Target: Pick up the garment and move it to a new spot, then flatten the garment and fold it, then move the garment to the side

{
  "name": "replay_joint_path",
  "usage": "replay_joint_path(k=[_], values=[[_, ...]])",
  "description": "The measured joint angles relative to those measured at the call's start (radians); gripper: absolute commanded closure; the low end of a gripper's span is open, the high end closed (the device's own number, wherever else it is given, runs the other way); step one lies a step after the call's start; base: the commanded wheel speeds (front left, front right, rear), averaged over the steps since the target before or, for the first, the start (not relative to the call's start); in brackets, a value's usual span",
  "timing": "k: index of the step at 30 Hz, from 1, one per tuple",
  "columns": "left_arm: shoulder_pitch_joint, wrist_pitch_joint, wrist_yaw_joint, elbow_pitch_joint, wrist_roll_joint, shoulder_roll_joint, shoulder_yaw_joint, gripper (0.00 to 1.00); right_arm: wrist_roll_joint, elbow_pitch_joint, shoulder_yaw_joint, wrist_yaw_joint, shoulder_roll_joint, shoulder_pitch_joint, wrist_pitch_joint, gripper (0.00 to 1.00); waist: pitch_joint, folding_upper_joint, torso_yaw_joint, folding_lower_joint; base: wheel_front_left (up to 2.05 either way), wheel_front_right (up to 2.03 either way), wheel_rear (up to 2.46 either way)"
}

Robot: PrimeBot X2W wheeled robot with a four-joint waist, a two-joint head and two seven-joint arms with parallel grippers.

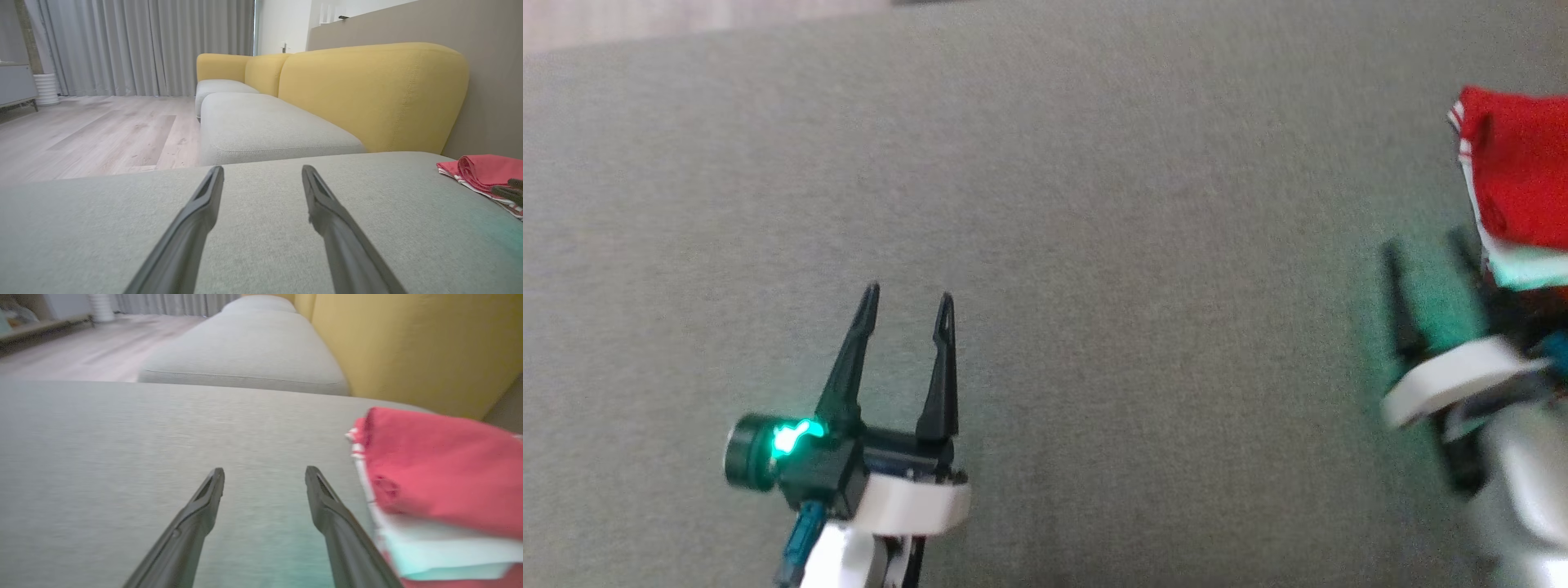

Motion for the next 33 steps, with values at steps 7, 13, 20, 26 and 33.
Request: replay_joint_path(k=[7,13,20,26,33], values=[[0.099,0.000,0.014,0.022,-0.053,0.000,0.011,0.00,0.096,-0.002,0.123,0.000,0.134,0.113,-0.043,0.00,-0.114,0.0000,0.054,-0.0001,0.00,0.00,0.00],[0.180,0.000,0.007,0.022,-0.056,0.000,0.022,0.00,0.055,-0.200,0.055,0.000,0.189,0.269,-0.044,0.00,-0.205,0.0000,0.098,-0.0002,0.00,0.00,0.00],[0.261,0.000,-0.001,0.004,-0.037,0.001,0.052,0.00,-0.006,-0.369,-0.010,0.000,0.239,0.465,-0.046,0.00,-0.279,0.0000,0.134,-0.0001,0.00,0.00,0.00],[0.308,0.000,-0.001,-0.011,-0.036,0.001,0.077,0.00,-0.026,-0.392,-0.009,0.000,0.253,0.527,-0.046,0.00,-0.314,0.0001,0.132,-0.0001,0.00,0.00,0.00],[0.313,0.000,-0.001,-0.012,-0.023,0.001,0.081,0.00,-0.023,-0.394,-0.011,0.000,0.255,0.530,-0.046,0.00,-0.325,0.0001,0.119,0.0000,0.00,0.00,0.00]])
